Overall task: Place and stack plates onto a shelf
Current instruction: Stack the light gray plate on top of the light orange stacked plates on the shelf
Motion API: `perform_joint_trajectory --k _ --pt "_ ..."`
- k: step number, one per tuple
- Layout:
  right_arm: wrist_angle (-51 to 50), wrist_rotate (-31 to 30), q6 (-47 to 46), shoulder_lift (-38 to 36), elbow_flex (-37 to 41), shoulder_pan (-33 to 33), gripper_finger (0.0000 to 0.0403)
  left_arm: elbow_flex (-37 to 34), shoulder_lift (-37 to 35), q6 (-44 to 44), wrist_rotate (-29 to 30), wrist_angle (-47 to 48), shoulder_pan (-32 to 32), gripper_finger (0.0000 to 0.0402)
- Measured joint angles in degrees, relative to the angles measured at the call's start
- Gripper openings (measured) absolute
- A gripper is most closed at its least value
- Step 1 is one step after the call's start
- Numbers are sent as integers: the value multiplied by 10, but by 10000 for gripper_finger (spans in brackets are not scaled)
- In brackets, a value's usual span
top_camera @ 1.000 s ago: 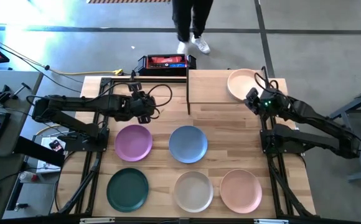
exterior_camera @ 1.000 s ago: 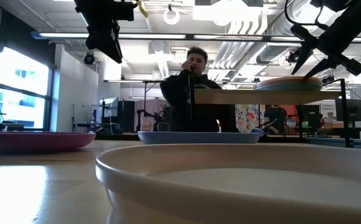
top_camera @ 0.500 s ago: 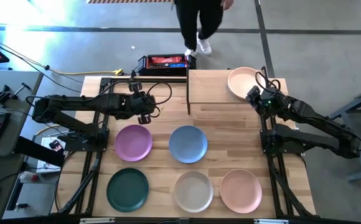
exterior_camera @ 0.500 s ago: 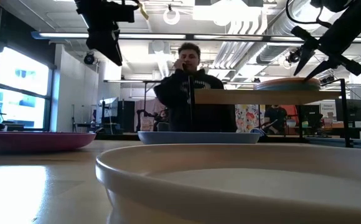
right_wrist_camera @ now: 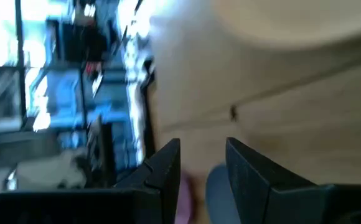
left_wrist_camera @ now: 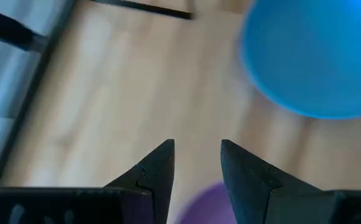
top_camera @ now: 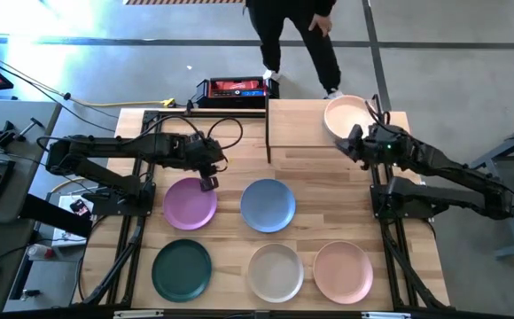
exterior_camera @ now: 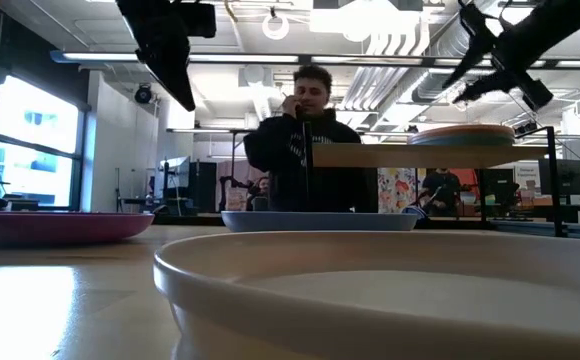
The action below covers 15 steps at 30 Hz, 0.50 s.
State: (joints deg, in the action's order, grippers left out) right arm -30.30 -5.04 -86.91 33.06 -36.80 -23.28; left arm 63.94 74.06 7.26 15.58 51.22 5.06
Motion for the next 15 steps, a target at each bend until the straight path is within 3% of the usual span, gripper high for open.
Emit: perform_joint_trajectory --k 6,15 --pt "59 26 0 10 0 96 108 0 0 57 -87 0 -15 119" --pt "157 -10 -2 114 0 274 108 0 0 124 -129 2 -62 119"
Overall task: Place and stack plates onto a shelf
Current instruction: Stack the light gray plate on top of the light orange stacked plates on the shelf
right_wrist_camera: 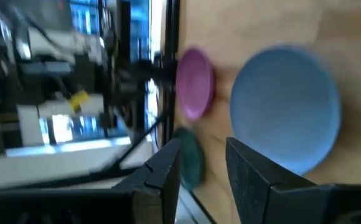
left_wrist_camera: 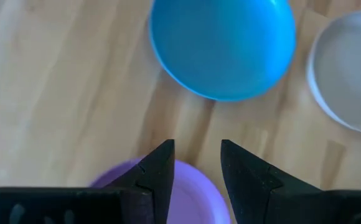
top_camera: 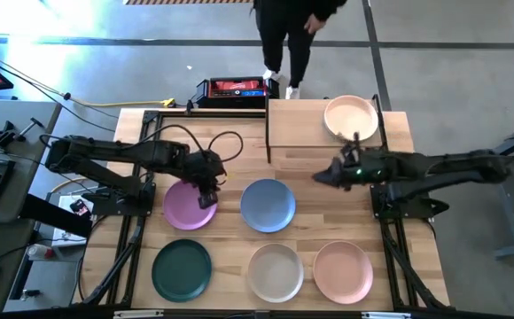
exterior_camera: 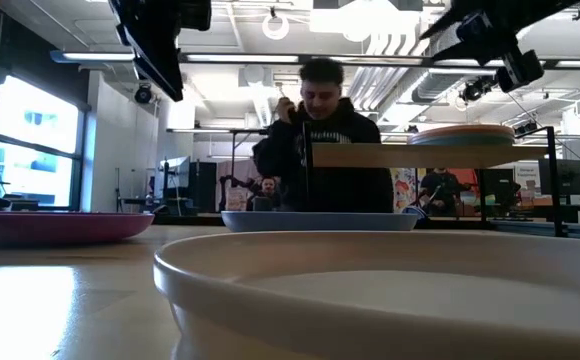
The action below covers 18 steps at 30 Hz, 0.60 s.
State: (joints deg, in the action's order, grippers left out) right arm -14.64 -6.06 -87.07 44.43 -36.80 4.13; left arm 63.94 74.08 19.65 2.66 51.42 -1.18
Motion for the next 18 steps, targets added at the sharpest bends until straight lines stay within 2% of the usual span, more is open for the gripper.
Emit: perform_joint_trajectory --k 11,14,18 --pt "147 -77 -13 154 0 157 108 0 0 74 -2 0 -56 120" --pt "183 -90 5 190 -3 184 108 0 0 100 -1 0 -67 119" --pt "183 -90 58 243 -46 209 108 0 0 122 -1 0 -79 120"
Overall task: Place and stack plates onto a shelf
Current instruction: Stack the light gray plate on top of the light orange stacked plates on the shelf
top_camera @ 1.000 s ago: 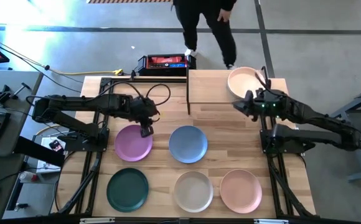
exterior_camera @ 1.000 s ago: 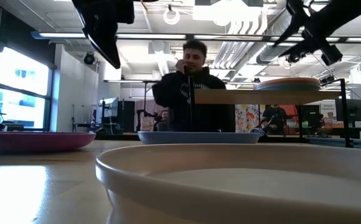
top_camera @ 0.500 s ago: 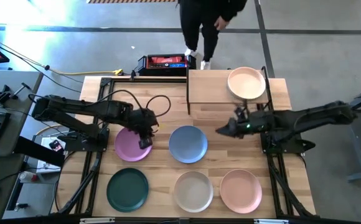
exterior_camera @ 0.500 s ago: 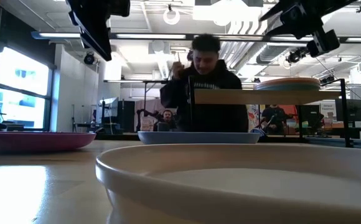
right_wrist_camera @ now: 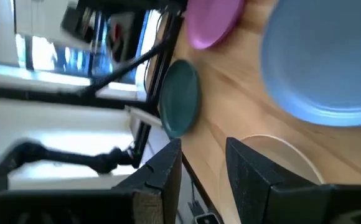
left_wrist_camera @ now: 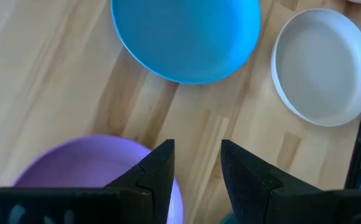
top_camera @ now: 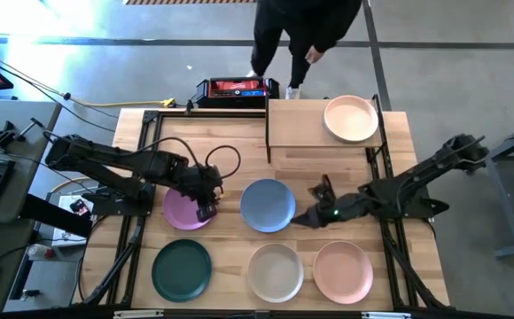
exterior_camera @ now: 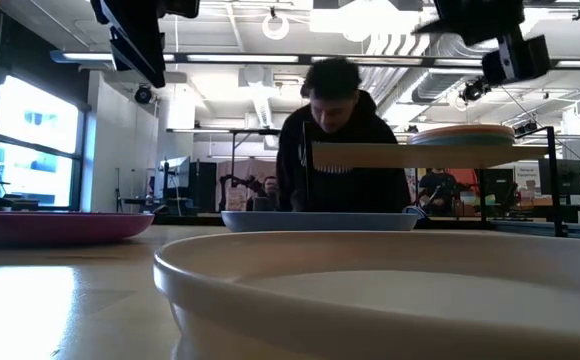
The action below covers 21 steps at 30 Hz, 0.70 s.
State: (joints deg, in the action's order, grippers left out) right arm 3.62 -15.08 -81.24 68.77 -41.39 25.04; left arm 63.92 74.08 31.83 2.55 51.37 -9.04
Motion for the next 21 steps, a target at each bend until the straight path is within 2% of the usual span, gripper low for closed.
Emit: perform_joint_trajectory --k 5,13,16,21 --pt "-63 42 85 61 -81 14 108 0 0 43 0 -2 -5 119" --pt "-298 90 143 147 -194 25 108 0 0 117 18 -3 -4 120" --pt "-334 94 154 183 -217 28 108 0 0 132 29 -4 -4 119" --pt "-338 102 172 235 -232 28 108 0 0 158 33 -4 -4 119"
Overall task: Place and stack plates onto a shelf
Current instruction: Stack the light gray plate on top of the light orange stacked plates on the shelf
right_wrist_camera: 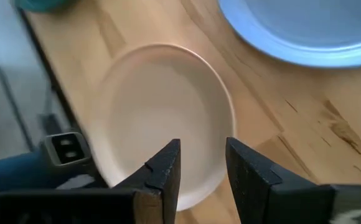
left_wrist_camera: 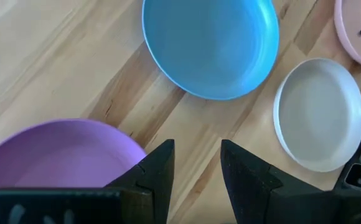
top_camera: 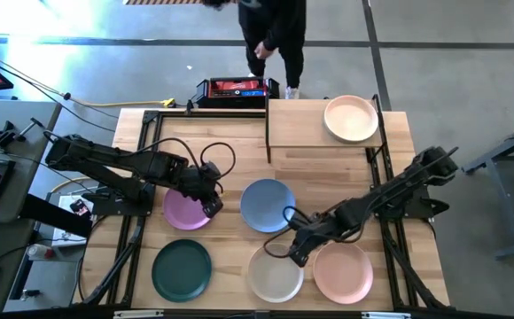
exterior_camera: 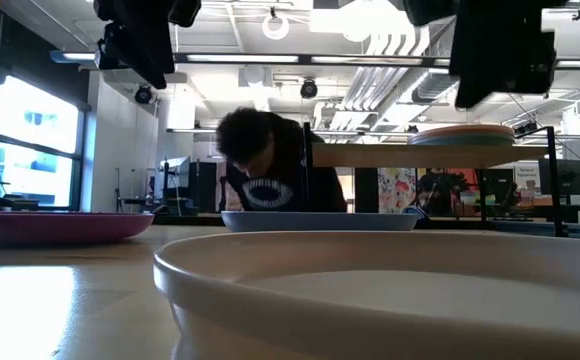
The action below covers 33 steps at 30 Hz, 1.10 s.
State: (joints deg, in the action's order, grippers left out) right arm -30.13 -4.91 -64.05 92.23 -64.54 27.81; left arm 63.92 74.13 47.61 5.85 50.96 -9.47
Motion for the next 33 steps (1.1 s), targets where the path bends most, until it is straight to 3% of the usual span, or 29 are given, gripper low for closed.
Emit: perform_joint_trajectory --k 18,33 --pt "-2 16 61 91 0 12 108 0 0 18 23 -3 0 119" --pt "2 9 65 110 2 12 108 0 0 18 24 -12 0 120"
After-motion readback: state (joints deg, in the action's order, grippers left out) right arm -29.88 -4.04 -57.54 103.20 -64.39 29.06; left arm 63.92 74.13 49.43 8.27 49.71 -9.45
